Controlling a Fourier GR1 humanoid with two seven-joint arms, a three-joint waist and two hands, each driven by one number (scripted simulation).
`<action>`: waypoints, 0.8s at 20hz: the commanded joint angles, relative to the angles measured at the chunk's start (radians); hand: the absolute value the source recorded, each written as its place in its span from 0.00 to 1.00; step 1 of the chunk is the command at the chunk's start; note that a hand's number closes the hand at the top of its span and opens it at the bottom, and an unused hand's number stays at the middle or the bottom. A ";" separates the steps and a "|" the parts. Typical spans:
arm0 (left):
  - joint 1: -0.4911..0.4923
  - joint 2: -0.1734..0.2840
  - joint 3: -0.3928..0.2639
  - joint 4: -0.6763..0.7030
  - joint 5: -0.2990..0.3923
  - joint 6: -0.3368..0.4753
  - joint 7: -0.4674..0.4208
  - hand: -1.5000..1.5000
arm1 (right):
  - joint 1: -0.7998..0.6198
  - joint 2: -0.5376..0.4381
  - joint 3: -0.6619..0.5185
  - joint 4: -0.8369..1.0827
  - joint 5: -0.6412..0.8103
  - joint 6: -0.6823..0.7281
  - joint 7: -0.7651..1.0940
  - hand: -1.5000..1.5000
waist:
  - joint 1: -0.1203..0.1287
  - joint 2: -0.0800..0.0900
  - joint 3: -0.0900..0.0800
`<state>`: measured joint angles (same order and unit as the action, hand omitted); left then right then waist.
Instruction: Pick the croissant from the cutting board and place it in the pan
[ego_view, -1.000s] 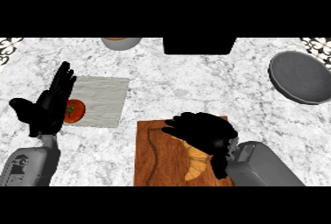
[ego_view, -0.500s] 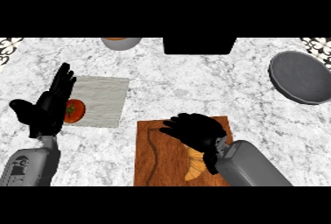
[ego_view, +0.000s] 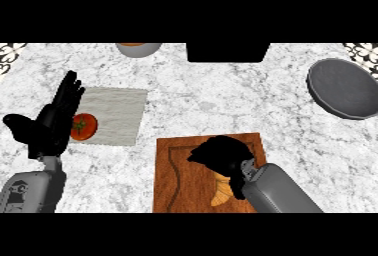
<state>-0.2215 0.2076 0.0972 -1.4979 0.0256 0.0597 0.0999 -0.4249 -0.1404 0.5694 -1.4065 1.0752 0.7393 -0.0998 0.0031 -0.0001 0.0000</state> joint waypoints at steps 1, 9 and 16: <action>-0.001 -0.030 -0.024 -0.032 -0.030 0.033 0.012 0.50 | -0.016 -0.029 0.023 0.067 -0.004 -0.033 -0.143 1.00 | 0.003 0.001 0.000; 0.047 -0.030 0.001 -0.004 -0.012 -0.006 -0.021 0.50 | 0.035 0.004 0.045 0.003 0.083 -0.051 -0.159 1.00 | -0.001 -0.001 0.000; -0.014 -0.016 0.014 0.009 -0.018 0.001 -0.006 0.50 | 0.053 0.080 -0.206 0.055 0.080 -0.173 0.036 1.00 | -0.010 -0.004 0.001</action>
<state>-0.2356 0.1870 0.1086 -1.4498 0.0038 0.0543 0.0599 -0.4012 -0.1106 0.5030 -1.3738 1.1615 0.6125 -0.2144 0.0005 -0.0029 0.0002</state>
